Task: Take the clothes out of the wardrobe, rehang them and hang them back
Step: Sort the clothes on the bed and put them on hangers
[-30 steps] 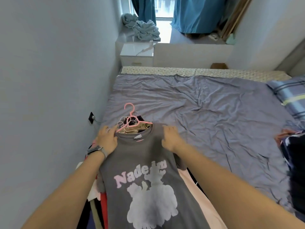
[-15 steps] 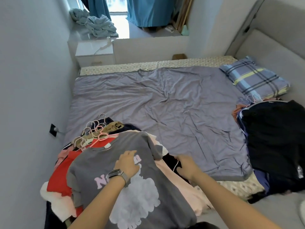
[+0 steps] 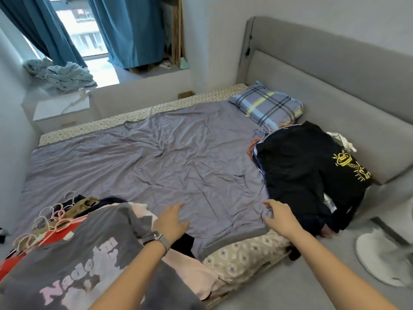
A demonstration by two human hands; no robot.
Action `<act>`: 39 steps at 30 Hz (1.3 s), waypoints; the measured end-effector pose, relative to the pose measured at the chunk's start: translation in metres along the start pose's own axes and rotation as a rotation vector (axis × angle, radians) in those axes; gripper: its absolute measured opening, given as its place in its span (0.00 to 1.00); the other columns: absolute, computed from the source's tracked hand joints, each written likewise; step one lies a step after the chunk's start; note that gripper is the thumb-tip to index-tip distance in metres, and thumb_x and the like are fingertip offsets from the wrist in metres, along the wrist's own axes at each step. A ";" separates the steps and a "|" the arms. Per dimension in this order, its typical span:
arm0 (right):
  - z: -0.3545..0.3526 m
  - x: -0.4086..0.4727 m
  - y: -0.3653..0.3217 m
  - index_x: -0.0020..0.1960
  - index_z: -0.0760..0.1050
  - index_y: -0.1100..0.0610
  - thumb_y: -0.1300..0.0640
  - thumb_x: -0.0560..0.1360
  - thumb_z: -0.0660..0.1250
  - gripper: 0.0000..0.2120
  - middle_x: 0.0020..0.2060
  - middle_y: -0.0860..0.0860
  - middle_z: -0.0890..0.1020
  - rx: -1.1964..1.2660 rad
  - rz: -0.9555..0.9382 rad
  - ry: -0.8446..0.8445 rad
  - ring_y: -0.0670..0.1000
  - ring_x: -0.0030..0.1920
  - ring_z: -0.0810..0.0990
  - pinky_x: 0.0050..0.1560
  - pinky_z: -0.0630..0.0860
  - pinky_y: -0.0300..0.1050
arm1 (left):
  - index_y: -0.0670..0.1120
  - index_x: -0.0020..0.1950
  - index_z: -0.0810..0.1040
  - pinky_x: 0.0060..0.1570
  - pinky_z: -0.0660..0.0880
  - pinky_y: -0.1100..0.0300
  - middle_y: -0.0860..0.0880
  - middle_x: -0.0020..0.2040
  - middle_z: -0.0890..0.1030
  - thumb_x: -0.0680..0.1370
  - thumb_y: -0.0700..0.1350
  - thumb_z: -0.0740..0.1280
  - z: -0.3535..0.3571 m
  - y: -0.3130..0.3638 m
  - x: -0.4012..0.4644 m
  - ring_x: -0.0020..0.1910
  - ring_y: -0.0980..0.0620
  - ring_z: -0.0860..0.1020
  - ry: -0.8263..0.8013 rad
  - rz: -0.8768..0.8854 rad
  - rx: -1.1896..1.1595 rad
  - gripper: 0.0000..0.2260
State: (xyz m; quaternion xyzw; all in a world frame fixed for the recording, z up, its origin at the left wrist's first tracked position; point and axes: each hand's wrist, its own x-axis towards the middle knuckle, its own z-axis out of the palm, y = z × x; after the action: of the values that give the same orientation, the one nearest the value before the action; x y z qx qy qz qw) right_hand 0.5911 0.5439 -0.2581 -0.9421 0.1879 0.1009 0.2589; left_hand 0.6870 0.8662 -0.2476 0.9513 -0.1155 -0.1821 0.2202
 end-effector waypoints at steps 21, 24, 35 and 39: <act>-0.163 0.026 0.276 0.62 0.74 0.52 0.58 0.72 0.68 0.19 0.51 0.45 0.78 0.209 0.303 0.169 0.50 0.58 0.74 0.53 0.69 0.38 | 0.47 0.72 0.64 0.61 0.69 0.58 0.45 0.66 0.72 0.76 0.49 0.64 0.162 0.374 0.145 0.63 0.47 0.71 -0.224 0.296 -0.053 0.25; -0.176 0.075 0.289 0.60 0.76 0.53 0.59 0.71 0.67 0.17 0.50 0.45 0.79 0.184 0.278 0.132 0.46 0.54 0.75 0.56 0.70 0.38 | 0.44 0.71 0.65 0.58 0.70 0.59 0.44 0.62 0.75 0.77 0.48 0.63 0.166 0.387 0.188 0.59 0.48 0.75 -0.250 0.226 -0.093 0.23; -0.199 0.192 0.307 0.60 0.75 0.49 0.59 0.75 0.64 0.15 0.50 0.42 0.74 0.153 0.259 -0.045 0.46 0.57 0.73 0.59 0.72 0.38 | 0.44 0.65 0.71 0.54 0.69 0.64 0.49 0.54 0.76 0.77 0.44 0.65 0.162 0.439 0.300 0.55 0.51 0.76 -0.309 0.067 -0.243 0.17; -0.218 0.243 0.322 0.63 0.72 0.50 0.59 0.75 0.64 0.17 0.51 0.44 0.72 0.115 0.230 -0.142 0.47 0.59 0.73 0.60 0.71 0.38 | 0.43 0.62 0.73 0.51 0.68 0.66 0.50 0.48 0.76 0.77 0.42 0.64 0.155 0.440 0.335 0.49 0.52 0.76 -0.218 -0.015 -0.323 0.13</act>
State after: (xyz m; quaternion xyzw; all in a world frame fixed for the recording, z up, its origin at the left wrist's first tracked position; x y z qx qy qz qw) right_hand 0.7013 0.0998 -0.2890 -0.8885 0.2811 0.1851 0.3118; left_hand 0.8676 0.3219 -0.2734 0.8791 -0.1009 -0.3019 0.3548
